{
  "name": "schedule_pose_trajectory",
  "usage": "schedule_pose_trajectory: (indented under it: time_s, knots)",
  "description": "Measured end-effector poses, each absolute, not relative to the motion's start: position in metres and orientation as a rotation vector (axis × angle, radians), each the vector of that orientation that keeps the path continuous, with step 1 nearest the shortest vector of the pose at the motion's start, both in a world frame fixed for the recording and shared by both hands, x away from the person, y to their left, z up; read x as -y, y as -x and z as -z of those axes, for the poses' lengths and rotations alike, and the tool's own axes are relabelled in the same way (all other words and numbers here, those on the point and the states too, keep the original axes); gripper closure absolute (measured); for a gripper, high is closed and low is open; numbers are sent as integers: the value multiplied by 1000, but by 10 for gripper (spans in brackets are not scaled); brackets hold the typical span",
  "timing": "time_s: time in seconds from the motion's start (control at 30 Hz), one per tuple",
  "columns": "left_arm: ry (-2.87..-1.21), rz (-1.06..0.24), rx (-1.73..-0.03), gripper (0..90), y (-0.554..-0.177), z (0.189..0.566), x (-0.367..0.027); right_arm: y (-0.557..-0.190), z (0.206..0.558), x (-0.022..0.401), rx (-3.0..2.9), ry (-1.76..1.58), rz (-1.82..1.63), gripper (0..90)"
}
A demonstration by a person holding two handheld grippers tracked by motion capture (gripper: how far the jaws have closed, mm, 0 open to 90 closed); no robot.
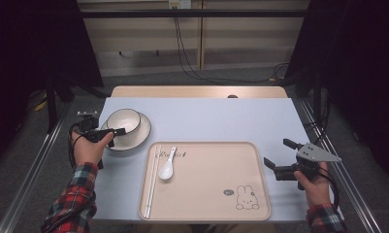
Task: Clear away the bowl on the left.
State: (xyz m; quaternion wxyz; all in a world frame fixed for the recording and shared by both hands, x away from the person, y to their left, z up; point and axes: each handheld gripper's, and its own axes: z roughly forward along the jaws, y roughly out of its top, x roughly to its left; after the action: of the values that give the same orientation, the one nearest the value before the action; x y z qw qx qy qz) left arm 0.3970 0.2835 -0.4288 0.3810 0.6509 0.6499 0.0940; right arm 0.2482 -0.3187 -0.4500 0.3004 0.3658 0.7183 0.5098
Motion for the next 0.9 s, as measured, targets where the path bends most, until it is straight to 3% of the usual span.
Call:
schedule_pose_trajectory:
  time_s: [0.3, 0.53, 0.9]
  knots:
    - [-1629, -247, -1671, 247, -401, 430, -285, -248, 450, 319, -1905, -969, -1344, 2]
    - [-1587, -268, -1714, 459, -403, 434, -289, -249, 451, 319, -1912, -966, -1345, 2]
    - [-1563, -253, -1763, 674, -415, 433, -286, -249, 451, 319, -1919, -958, -1347, 2]
